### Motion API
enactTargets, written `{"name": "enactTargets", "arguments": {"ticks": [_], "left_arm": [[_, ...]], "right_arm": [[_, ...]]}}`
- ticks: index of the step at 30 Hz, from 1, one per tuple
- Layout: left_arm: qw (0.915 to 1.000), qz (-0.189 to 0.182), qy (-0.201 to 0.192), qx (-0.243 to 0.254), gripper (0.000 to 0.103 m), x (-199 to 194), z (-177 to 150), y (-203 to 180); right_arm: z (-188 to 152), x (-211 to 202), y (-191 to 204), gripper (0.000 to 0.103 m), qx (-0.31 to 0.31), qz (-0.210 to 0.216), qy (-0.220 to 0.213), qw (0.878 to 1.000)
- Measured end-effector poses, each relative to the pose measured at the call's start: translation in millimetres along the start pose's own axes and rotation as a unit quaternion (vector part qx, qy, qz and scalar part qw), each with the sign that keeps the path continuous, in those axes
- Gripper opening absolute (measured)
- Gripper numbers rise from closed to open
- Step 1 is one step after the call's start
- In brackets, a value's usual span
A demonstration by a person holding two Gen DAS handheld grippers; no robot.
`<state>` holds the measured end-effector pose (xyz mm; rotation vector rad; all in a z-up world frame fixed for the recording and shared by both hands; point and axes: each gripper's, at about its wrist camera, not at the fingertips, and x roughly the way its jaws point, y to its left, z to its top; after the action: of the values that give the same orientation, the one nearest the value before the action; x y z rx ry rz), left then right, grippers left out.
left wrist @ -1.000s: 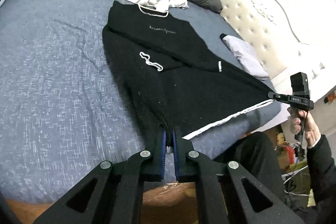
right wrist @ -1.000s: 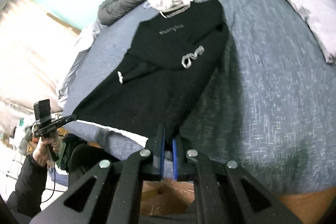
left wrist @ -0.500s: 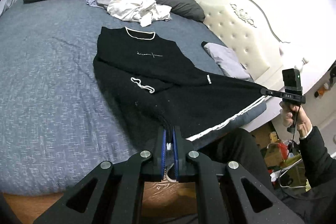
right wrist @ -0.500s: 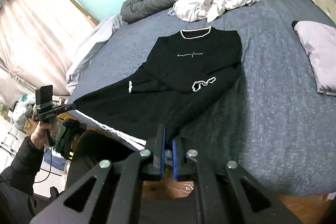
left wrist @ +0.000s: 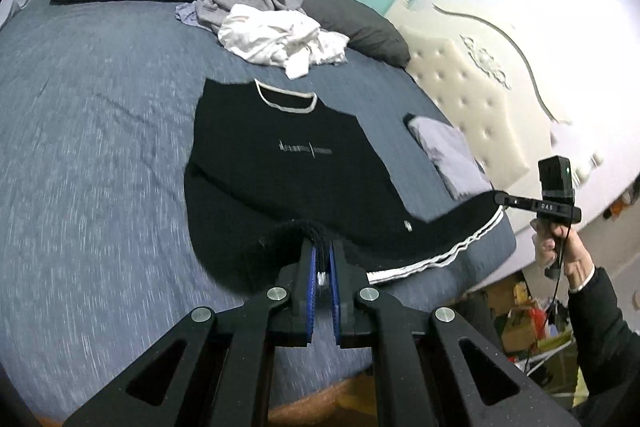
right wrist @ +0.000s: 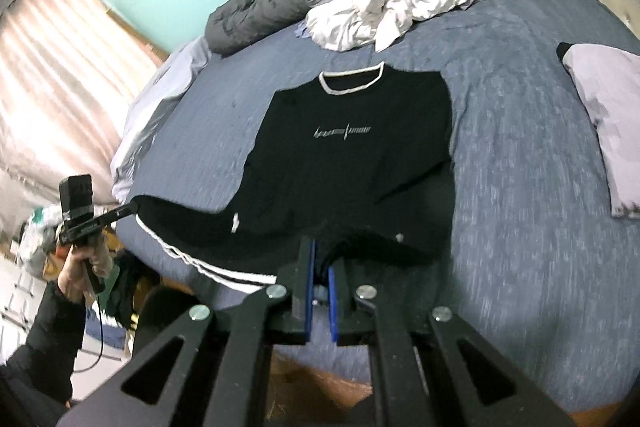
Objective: Fold clothes
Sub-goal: 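Lift the hem with both grippers and fold it toward the collar, then lay the hem down at the collar and open both grippers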
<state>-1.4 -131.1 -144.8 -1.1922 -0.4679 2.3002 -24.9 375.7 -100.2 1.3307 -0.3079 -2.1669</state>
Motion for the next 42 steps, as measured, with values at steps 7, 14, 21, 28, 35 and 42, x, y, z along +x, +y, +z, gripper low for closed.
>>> {"name": "enactTargets", "arguments": {"ticks": [7,14,21,28,35,42], "left_arm": [[0.9995,0.005,-0.006,-0.03,0.007,43.0,67.0,34.3],[0.9977,0.004,-0.011,-0.067,0.006,99.0,127.1,80.0],[0.9962,0.013,-0.004,-0.086,0.006,153.4,181.2,119.2],[0.9954,0.038,0.009,-0.087,0.006,206.1,218.7,153.3],[0.9923,0.063,0.023,-0.104,0.007,259.5,230.6,190.8],[0.9902,0.094,-0.003,-0.104,0.034,255.7,227.2,195.4]], "right_arm": [[74.4,40.2,-33.0,0.005,0.028,-0.011,-0.005,1.0],[143.6,89.7,-68.0,0.005,0.055,-0.02,0.0,0.998],[206.7,138.0,-98.5,0.005,0.073,-0.033,-0.003,0.997],[250.2,187.8,-131.6,0.005,0.08,-0.059,0.001,0.995],[265.5,239.1,-167.9,0.005,0.1,-0.07,-0.012,0.992],[254.5,271.0,-190.3,0.01,0.12,-0.09,-0.037,0.988]]}}
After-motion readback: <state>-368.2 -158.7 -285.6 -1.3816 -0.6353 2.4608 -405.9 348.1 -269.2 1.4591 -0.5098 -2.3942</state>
